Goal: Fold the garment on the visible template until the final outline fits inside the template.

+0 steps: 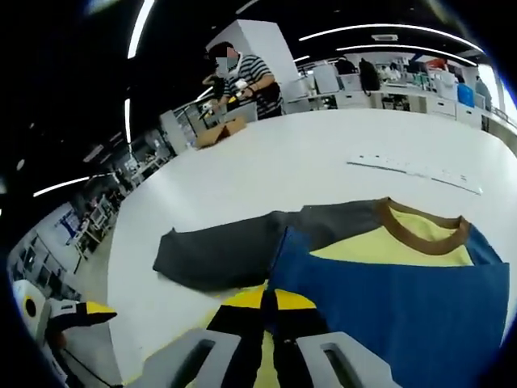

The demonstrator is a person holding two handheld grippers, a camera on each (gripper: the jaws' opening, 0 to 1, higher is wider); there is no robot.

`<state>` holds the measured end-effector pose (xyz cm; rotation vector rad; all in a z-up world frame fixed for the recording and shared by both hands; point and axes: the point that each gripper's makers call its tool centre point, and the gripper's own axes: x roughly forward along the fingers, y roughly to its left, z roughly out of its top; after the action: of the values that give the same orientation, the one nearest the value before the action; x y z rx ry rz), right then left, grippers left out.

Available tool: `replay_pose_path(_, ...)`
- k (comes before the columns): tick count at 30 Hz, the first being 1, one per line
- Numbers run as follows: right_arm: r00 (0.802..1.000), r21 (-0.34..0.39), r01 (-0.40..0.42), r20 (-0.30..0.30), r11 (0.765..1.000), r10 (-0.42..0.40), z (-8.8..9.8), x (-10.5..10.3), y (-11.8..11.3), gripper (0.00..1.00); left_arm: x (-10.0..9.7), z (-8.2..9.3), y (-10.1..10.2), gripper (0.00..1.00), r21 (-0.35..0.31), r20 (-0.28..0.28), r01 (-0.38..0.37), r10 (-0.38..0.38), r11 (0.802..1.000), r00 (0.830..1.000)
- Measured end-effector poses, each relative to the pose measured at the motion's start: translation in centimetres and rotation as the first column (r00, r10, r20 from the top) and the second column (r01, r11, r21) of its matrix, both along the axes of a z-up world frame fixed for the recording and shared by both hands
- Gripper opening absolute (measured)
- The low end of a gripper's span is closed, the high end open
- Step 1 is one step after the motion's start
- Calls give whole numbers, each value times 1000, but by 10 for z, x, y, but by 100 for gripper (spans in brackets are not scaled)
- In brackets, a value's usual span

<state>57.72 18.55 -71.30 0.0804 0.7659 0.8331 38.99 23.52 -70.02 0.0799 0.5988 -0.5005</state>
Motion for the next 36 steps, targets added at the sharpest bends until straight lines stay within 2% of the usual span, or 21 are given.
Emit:
replay_pose_path(3,1000,-2,-22,3,1000,22,-1,-3,3,13,0,0,0,95,0,1,0,0,1000,1000)
replay_pose_path(6,997,-17,-60,45,998,61,1,-4,5,19,0,0,-1,95,1,0,0,0,1000,1000)
replay_pose_path(9,996,-16,-66,53,998,67,4,-6,5,30,0,0,-1,96,3,-2,3,-3,1000,1000)
replay_pose_path(16,994,-50,-68,86,996,72,6,-2,-5,44,1,1,-1,96,13,-4,8,-8,1000,1000)
replay_pose_path(27,987,-117,-7,156,993,25,15,14,-51,65,17,5,3,96,40,1,13,-13,999,1000)
replay_pose_path(32,986,-119,30,164,992,-10,20,19,-74,72,26,10,4,96,37,6,8,-9,999,1000)
replay_pose_path(36,982,-122,51,186,991,-28,27,21,-96,73,35,12,5,95,45,13,14,-14,999,1000)
